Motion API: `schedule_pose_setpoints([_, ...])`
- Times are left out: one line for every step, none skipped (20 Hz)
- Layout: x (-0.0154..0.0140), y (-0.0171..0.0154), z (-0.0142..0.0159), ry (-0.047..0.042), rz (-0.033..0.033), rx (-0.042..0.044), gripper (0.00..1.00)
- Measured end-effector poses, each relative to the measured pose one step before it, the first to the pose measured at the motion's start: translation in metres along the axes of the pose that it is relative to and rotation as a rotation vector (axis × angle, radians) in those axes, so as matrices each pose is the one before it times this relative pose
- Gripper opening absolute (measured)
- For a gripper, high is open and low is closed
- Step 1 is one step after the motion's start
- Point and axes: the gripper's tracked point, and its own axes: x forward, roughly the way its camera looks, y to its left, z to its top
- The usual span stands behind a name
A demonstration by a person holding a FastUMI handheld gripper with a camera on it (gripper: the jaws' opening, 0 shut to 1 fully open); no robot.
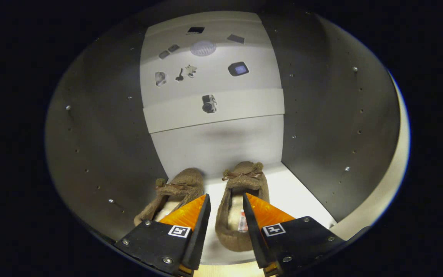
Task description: Open the shoe cabinet door, grab the shoes and put them into the shoe cabinet, then close the shoe cabinet door.
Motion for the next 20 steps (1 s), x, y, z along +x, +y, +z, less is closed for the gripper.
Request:
schedule_pose_setpoints([-0.01115, 0.00043, 0.00121, -0.00931, -0.00219, -0.00514, 0.54])
schedule_pose_setpoints([-0.01108, 0.00025, 0.00053, -0.00878, -0.00346, -0.00171, 0.54])
schedule_pose_setpoints([-0.01175, 0.00080, 0.00038, -0.00741, -0.00069, 0.00096, 0.55])
schedule_pose_setpoints([-0.01163, 0.00141, -0.00010, -0.00467, -0.00032, 0.00024, 0.56])
schedule_pose_setpoints([-0.01300, 0.00062, -0.00087, -0.00275, 0.00076, 0.00049, 0.56])
schedule_pose_setpoints([-0.01246, 0.00262, -0.00099, -0.00378, 0.00280, -0.00074, 0.57])
schedule_pose_setpoints([-0.01349, 0.00098, -0.00116, -0.00389, -0.00003, -0.00386, 0.59])
schedule_pose_setpoints([-0.01348, 0.00073, -0.00239, -0.00126, -0.00855, -0.00768, 0.63])
schedule_pose_setpoints([-0.01293, -0.00043, -0.00088, -0.00519, -0.00825, -0.01139, 0.67])
schedule_pose_setpoints([-0.01482, 0.00137, -0.00074, -0.00767, -0.00335, -0.00454, 0.69])
schedule_pose_setpoints([-0.01436, 0.00369, 0.00058, -0.00964, 0.00994, 0.00349, 0.74])
schedule_pose_setpoints([-0.01418, 0.00323, 0.00107, -0.01033, 0.00968, 0.00083, 0.75])
schedule_pose_setpoints([-0.01395, 0.00031, 0.00186, -0.00665, 0.00382, -0.00489, 0.78])
schedule_pose_setpoints([-0.01299, -0.00253, 0.00070, -0.00188, 0.00068, -0.00517, 0.80])
schedule_pose_setpoints([-0.01373, -0.00045, 0.00154, -0.00396, 0.00737, 0.00106, 0.82])
schedule_pose_setpoints([-0.01296, 0.00082, 0.00313, -0.01267, 0.01317, 0.00765, 0.83])
schedule_pose_setpoints([-0.01184, 0.00029, 0.00359, -0.01336, 0.01482, 0.00961, 0.85])
schedule_pose_setpoints([-0.01076, -0.00119, 0.00151, -0.00830, 0.01232, 0.00801, 0.86])
schedule_pose_setpoints([-0.01005, -0.00135, 0.00080, -0.00631, 0.01465, 0.00177, 0.87])
schedule_pose_setpoints([-0.01046, -0.00140, 0.00066, -0.00684, 0.01477, -0.00531, 0.88])
